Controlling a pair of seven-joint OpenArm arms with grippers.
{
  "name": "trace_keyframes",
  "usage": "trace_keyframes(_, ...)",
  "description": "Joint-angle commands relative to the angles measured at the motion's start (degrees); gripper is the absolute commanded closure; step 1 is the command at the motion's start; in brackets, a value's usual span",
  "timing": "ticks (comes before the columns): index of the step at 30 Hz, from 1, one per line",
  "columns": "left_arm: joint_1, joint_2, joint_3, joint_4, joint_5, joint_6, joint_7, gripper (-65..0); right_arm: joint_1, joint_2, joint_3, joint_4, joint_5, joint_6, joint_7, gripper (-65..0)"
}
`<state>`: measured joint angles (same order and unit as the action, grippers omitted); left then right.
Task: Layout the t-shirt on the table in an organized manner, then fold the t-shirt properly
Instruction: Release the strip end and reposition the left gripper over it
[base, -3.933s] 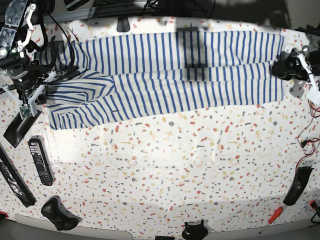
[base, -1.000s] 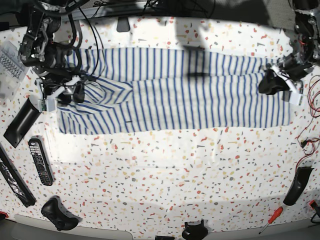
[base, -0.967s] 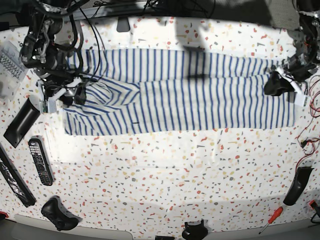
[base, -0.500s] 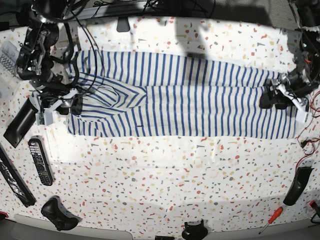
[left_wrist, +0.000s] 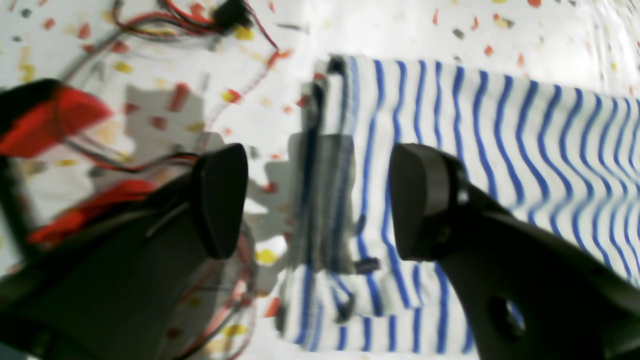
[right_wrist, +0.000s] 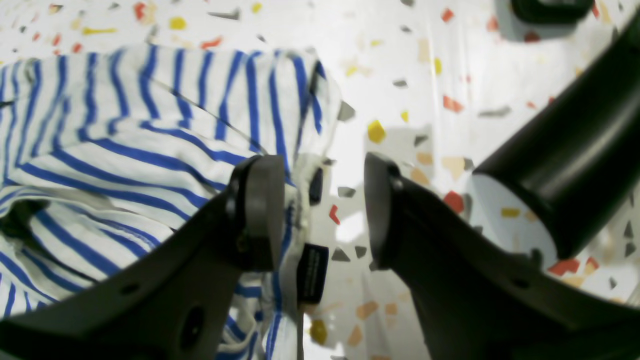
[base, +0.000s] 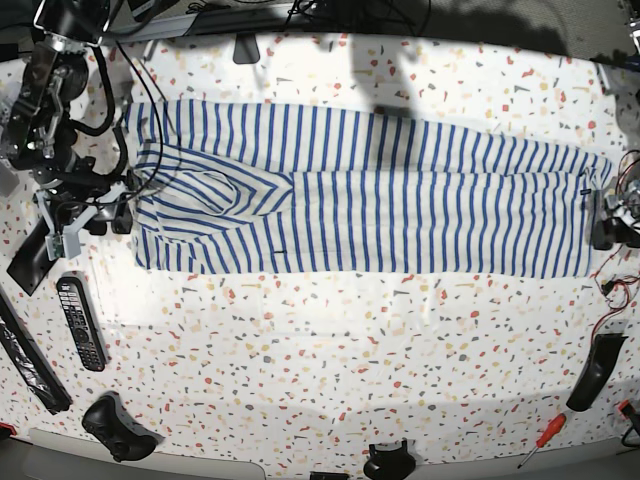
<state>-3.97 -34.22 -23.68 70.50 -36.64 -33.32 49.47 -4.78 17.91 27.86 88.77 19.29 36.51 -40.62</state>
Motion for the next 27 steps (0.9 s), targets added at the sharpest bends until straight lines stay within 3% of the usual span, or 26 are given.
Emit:
trace_keyframes(1, -0.83, -0.79, -0.26, 0.02, -0.85, -0.28, -1.64, -41.3, 0.76, 0.94, 0.26, 2.01, 0.85, 0.76, 1.14, -25.5)
trace_keyframes(5, -1.03, 0.07, -0.26, -5.11, -0.87, -0.55, -3.78, -41.3, 0.52, 0.94, 0.26, 6.43, 1.07, 3.30, 1.01, -25.4)
trace_keyframes(13, -1.95, 0.09, -0.26, -13.00, -1.11, -4.20, -4.46, -41.3, -4.50, 0.63, 0.26, 15.37, 6.95, 3.49, 0.26, -25.4)
trace_keyframes(16, -1.90, 0.07, -0.26, -13.86, -4.68, -6.49, -0.22, -41.3, -6.16, 0.66, 0.26, 16.79, 6.88, 3.49, 0.24, -25.4)
trace_keyframes(19, -1.92, 0.07, -0.26, -13.92, -9.66, -6.68, 4.13, -41.3, -6.51, 0.66, 0.26, 16.81, 6.91, 3.49, 0.11, -25.4)
trace_keyframes(27, -0.83, 0.20, -0.26, -13.92, -10.88, -6.68, 7.17, -41.3, -6.51, 0.66, 0.26, 16.81, 6.91, 3.49, 0.04, -25.4)
